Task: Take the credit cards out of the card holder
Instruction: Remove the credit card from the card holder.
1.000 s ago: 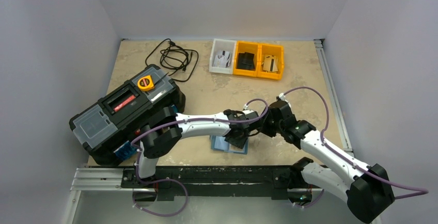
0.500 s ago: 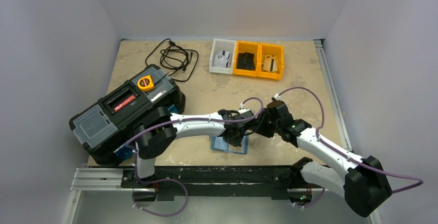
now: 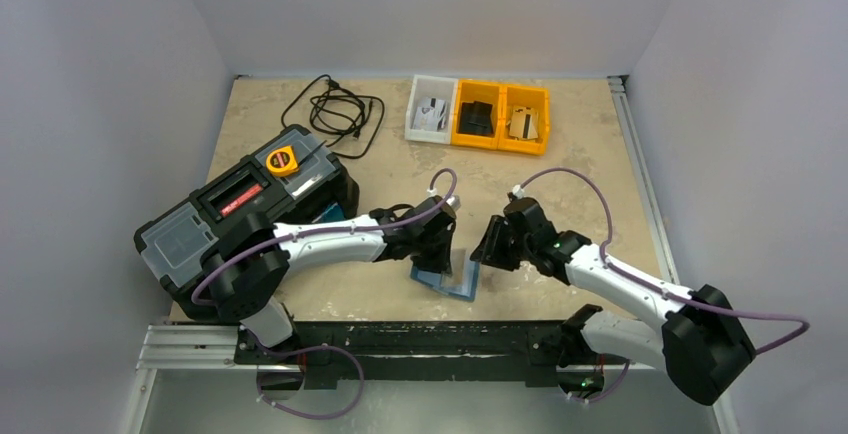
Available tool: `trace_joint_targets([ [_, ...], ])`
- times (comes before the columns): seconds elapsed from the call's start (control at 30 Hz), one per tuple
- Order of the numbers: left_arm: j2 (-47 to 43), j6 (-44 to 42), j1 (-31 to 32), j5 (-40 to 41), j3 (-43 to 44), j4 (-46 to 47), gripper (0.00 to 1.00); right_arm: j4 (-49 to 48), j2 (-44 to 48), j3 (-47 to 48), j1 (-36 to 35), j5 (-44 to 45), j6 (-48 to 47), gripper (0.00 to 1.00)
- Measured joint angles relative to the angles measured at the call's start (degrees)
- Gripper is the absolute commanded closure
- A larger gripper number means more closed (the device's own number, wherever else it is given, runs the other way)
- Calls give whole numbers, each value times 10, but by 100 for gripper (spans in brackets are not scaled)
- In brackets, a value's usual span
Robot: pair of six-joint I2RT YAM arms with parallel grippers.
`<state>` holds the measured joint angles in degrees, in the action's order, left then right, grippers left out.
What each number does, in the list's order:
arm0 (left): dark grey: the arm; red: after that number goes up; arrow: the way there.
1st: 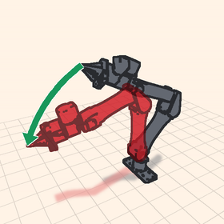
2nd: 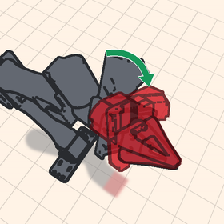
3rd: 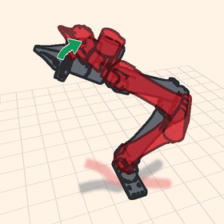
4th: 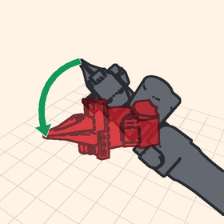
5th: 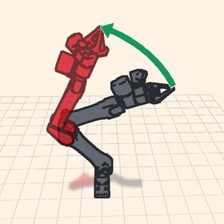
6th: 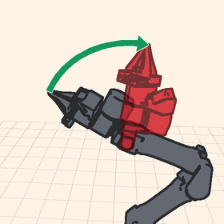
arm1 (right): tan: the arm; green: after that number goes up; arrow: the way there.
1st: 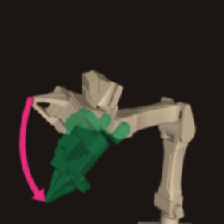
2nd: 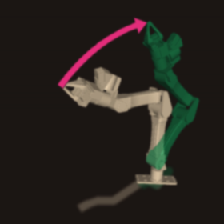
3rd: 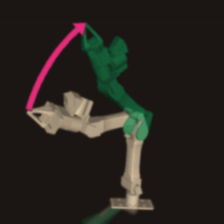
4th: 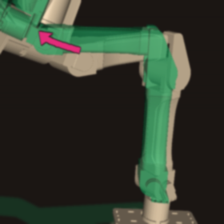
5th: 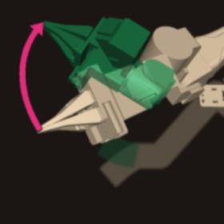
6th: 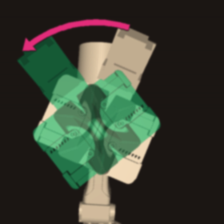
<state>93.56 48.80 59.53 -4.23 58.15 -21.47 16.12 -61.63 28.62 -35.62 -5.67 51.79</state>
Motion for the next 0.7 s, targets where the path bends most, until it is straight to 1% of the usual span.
trace_joint_targets([
  [0.17,-3,28,-11,-32,-44,52,100,-18,-29,1,-35,-1,3,71],
  [0.37,-10,47,-11,-47,-65,89,100,-44,-50,1,-53,-6,12,74],
  [0.4,-10,49,-11,-47,-65,91,95,-47,-52,1,-55,-10,13,74],
  [0.43,-10,51,-11,-48,-65,94,88,-50,-53,1,-57,-13,13,74],
  [0.53,-12,57,-11,-45,-65,95,71,-55,-55,2,-60,-17,14,74],
  [0.57,-14,57,-11,-41,-65,92,67,-55,-55,3,-62,-18,15,74],
  [0.63,-23,59,-11,-27,-65,76,64,-58,-56,7,-67,-19,16,74],
  [0.7,-36,60,-11,-12,-65,57,64,-65,-61,12,-75,-23,17,74],
])
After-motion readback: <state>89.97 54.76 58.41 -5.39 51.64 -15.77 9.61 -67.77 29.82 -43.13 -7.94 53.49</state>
